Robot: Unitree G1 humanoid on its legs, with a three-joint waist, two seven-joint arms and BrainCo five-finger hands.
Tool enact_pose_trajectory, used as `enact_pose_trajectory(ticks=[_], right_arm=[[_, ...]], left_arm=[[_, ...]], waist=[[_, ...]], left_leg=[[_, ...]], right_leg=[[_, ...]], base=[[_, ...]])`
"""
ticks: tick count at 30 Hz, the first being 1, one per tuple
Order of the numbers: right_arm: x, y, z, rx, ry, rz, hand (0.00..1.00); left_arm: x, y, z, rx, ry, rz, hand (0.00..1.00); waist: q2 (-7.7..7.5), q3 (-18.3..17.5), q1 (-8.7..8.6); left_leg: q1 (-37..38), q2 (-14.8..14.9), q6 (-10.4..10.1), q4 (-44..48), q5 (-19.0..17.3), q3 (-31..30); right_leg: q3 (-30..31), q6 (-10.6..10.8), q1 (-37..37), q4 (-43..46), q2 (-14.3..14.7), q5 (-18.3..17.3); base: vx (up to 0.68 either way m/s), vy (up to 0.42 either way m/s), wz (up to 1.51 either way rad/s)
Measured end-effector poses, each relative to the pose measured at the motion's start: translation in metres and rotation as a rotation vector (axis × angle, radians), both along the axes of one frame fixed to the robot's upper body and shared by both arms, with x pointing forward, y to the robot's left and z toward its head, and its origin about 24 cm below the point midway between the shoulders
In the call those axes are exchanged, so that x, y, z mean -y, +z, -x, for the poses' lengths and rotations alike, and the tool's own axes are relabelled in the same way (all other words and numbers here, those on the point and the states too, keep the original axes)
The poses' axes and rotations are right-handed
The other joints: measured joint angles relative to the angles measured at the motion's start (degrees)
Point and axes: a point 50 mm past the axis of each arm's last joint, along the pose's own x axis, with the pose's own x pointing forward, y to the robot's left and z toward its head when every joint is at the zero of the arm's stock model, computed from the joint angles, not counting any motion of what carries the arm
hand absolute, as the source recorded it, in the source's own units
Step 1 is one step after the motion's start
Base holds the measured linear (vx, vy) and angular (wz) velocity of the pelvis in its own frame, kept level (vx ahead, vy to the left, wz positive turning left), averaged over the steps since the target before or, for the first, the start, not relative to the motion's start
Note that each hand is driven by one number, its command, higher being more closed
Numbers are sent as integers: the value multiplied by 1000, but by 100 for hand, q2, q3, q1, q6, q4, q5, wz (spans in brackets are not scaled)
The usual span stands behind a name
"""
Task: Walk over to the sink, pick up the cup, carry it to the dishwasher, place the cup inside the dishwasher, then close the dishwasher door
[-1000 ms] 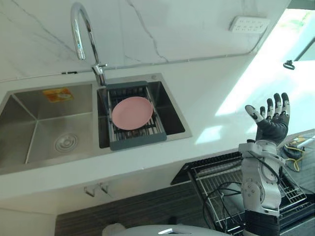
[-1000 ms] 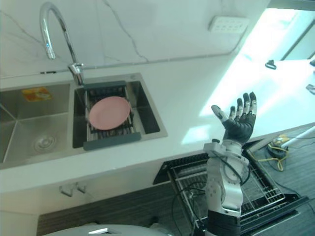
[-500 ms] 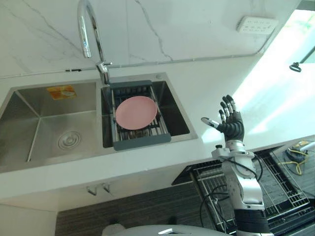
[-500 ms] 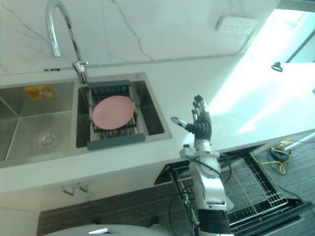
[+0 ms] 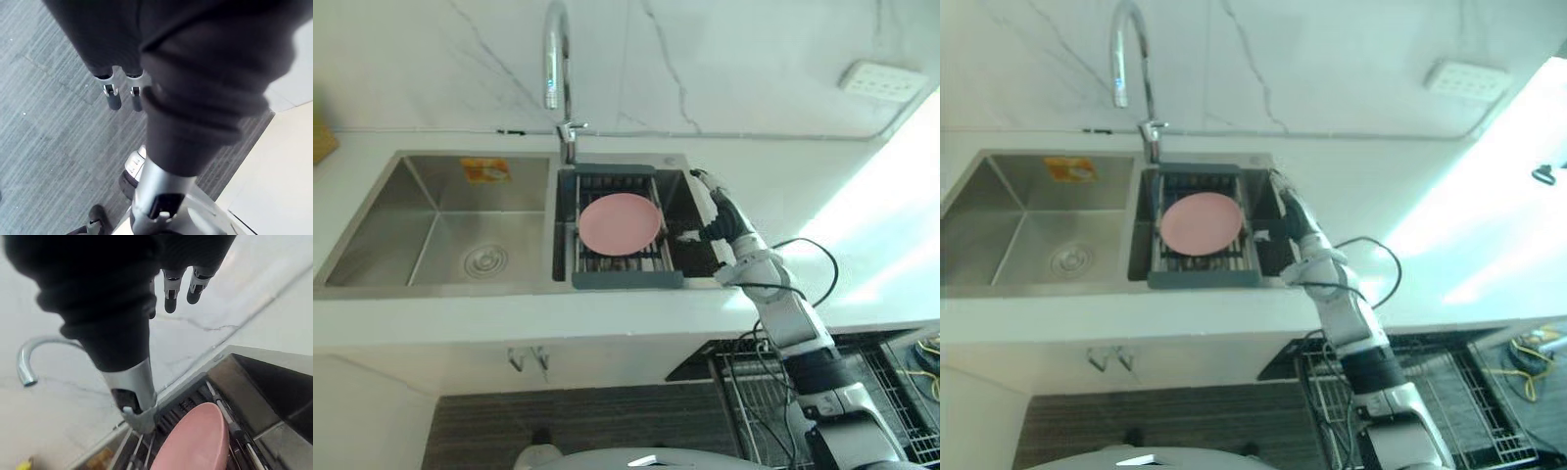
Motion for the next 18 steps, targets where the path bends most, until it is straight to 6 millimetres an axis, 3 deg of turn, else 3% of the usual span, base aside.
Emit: enact_pose_trajectory(ticks=[14, 18], right_arm=[[2, -43, -28, -211, 15, 443, 0], [-6, -44, -31, -261, 88, 521, 0]], left_arm=[[1, 1, -5, 39, 86, 58, 0], [0, 2, -7, 50, 82, 57, 0]], waist=[[-108, 4, 274], [-131, 21, 306]], left_leg=[[-343, -157, 90, -8, 207, -591], [-391, -182, 101, -9, 245, -701]], right_leg=[[-615, 65, 47, 0, -131, 9], [-726, 71, 74, 0, -153, 13]], base=[[-23, 8, 21], [-18, 6, 16]])
